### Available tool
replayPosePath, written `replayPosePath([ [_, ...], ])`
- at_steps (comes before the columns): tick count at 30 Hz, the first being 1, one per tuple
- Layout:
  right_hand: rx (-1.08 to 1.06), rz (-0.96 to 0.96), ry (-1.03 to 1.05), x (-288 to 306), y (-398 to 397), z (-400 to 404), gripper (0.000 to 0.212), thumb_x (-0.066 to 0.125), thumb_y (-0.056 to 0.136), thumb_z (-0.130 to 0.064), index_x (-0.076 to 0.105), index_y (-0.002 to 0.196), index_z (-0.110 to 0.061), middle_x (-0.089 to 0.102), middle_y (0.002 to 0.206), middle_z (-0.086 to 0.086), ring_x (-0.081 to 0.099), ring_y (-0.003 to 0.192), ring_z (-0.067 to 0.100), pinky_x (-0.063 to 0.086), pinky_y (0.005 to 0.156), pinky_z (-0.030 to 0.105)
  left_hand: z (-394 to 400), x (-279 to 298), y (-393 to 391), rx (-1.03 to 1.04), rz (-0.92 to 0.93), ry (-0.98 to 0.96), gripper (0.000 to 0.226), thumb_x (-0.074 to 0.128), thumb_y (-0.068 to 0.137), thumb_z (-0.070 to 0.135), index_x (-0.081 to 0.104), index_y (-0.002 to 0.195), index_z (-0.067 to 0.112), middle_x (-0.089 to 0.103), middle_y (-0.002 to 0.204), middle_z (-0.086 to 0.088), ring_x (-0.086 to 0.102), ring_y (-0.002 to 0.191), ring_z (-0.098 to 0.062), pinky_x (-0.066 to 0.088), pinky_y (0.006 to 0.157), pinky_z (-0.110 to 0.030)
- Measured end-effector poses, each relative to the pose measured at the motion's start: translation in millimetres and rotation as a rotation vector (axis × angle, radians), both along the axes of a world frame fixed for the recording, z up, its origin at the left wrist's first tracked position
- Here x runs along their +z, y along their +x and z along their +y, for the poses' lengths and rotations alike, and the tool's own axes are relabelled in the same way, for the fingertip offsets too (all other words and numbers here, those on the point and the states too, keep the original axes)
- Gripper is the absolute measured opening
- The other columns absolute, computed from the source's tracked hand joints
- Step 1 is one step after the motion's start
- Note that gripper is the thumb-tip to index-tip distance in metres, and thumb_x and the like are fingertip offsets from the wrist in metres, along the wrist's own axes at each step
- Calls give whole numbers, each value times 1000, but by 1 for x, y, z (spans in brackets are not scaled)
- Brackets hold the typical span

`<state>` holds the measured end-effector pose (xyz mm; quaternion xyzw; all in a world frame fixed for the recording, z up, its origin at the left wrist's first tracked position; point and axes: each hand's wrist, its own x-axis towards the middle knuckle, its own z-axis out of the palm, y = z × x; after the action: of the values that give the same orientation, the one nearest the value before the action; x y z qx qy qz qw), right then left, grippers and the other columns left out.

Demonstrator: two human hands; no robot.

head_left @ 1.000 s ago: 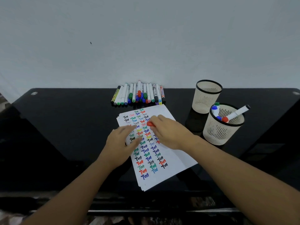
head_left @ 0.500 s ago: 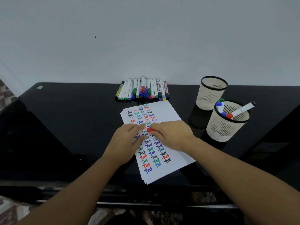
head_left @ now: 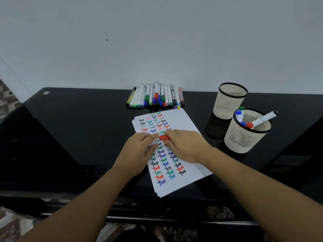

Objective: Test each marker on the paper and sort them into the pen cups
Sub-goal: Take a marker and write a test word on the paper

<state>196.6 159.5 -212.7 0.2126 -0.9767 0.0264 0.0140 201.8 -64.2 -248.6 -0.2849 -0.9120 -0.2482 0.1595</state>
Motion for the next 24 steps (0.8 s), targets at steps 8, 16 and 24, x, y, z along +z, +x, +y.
replayPosePath([
  [8,35,-40,77,1,0,-1,39,21,109,-59,48,121,-32,64,85,-7,62,74,13,57,69,39,0,-1,-1,0,-5,-8,44,55,101,37,60,140,18,66,122,2,55,112,-16,49,93,-35],
  [16,48,-1,75,0,1,1,39,22,109,-59,48,116,-32,64,85,-7,61,72,14,55,66,38,0,-3,-1,2,5,4,40,61,100,34,62,137,16,66,121,2,55,111,-16,49,92,-37],
  [24,57,-12,63,1,1,2,39,23,109,-58,49,120,-31,61,88,-7,60,75,13,52,66,34,0,-1,0,11,-3,-1,43,56,100,38,62,137,17,66,122,3,55,112,-16,49,93,-36],
])
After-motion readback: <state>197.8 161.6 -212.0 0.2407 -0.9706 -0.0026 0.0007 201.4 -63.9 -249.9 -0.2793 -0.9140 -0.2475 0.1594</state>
